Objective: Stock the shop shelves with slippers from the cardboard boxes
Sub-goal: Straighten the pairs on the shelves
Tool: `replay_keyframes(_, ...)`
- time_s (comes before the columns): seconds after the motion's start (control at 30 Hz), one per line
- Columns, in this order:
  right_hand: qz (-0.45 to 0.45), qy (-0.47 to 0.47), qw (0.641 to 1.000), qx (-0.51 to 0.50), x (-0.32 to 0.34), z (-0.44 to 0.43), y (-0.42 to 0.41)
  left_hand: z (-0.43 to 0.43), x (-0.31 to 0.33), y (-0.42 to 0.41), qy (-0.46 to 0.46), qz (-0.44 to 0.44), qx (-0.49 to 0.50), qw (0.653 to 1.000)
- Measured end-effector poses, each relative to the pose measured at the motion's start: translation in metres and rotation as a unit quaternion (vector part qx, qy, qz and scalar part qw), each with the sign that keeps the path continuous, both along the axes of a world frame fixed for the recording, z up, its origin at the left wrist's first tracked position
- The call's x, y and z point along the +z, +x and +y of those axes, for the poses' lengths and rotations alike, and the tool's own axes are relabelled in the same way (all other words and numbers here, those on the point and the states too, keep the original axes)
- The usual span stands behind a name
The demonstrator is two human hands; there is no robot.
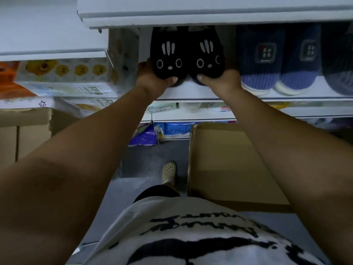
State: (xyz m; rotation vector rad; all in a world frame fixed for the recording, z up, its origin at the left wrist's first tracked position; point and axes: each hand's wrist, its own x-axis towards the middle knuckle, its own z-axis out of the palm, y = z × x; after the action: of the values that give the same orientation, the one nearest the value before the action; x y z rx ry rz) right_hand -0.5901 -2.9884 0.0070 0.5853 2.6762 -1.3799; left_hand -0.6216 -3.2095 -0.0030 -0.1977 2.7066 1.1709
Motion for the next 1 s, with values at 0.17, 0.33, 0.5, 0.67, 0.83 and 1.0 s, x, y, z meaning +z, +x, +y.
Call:
replay_keyframes(0.17, 0.017, 0.018, 0.998, 0.063, 0.025, 0.004, 0.04, 0.008, 0.016, 0.042, -0.004, 0.089, 0.012, 0.996)
replay_keyframes(0.33, 0.093, 0.062, 0.985, 0.127, 0.077, 0.005, 0.087, 0.011, 0.059, 0.104, 0.017, 0.212, -0.022, 0.977)
replay_keyframes(0.5, 0.253, 0.059, 0.957, 0.131, 0.137, 0.003, 0.122, 0.014, 0.124, 0.145, 0.053, 0.344, -0.03, 0.937)
replay_keyframes(0.67, 0.37, 0.034, 0.927, 0.051, 0.198, -0.002, 0.105, 0.016, 0.196, 0.125, 0.044, 0.44, 0.016, 0.897)
replay_keyframes(0.83, 0.357, 0.089, 0.93, 0.015, 0.243, -0.007, 0.057, 0.02, 0.256, 0.069, 0.008, 0.373, 0.037, 0.927)
replay_keyframes(1.0, 0.193, 0.11, 0.975, 0.026, 0.258, -0.003, -0.001, 0.031, 0.26, 0.008, 0.053, 0.229, 0.031, 0.972)
